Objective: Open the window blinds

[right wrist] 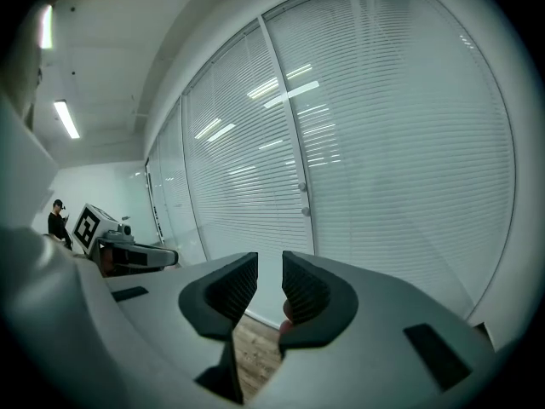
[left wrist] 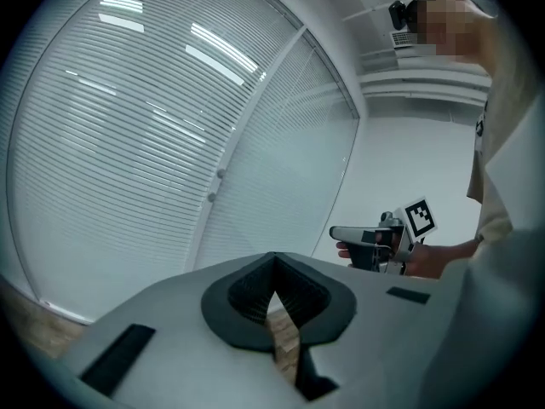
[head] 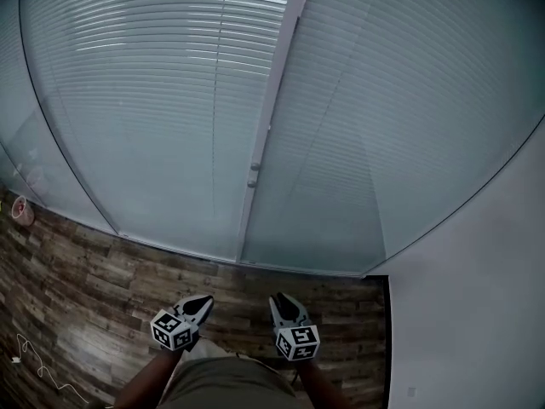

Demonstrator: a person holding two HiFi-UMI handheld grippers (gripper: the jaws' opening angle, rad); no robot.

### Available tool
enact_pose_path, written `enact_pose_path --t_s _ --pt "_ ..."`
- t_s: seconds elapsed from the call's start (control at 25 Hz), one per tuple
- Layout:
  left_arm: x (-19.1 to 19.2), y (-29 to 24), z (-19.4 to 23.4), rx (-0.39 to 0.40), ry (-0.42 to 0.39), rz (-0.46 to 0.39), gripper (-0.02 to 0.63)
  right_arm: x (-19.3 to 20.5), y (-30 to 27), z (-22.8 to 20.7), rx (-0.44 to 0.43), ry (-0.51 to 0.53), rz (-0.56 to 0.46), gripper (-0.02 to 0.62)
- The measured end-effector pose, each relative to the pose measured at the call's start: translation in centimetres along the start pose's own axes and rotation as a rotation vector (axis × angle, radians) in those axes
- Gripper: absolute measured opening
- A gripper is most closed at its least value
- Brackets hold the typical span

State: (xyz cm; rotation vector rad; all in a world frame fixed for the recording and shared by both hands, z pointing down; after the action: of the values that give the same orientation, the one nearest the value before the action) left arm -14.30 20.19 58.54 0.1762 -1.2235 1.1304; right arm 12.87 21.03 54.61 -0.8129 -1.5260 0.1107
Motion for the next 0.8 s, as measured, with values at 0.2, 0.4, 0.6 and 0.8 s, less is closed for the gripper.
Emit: enact_pose_path --t_s 0.2,0.4,0.6,0.8 --pt "0.6 0.2 -0.9 -0.011 0.024 -0.008 0.012 1.0 2.7 -1.7 0.061 -0.026 0.000 0.097" --pt "0.1 0.3 -1.0 -0.006 0.015 0.004 0.012 1.8 5.5 -4.1 0.132 -0.070 0.011 0.097" --pt "-0.9 0.3 -0.8 0.023 -0.071 0.058 0.012 2.1 6.7 -4.1 0.169 -0.129 0.012 0.097" --pt "-1.4 -0.7 1.4 0.071 -0.052 0.069 0.011 2.3 4.5 -3.1 0.169 -0.163 -0.001 0.097"
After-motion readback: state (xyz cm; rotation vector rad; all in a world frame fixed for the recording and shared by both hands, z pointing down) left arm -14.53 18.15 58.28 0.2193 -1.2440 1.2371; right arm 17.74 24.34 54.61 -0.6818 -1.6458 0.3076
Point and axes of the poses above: the fingertips, and each gripper's own axes: y backward along the fingers, z to its left, x out of its underside, the point moved 8 cm from there along y, backward along the fingers, and after that the axes turned 13 degrees about z, right-handed, at the moved point
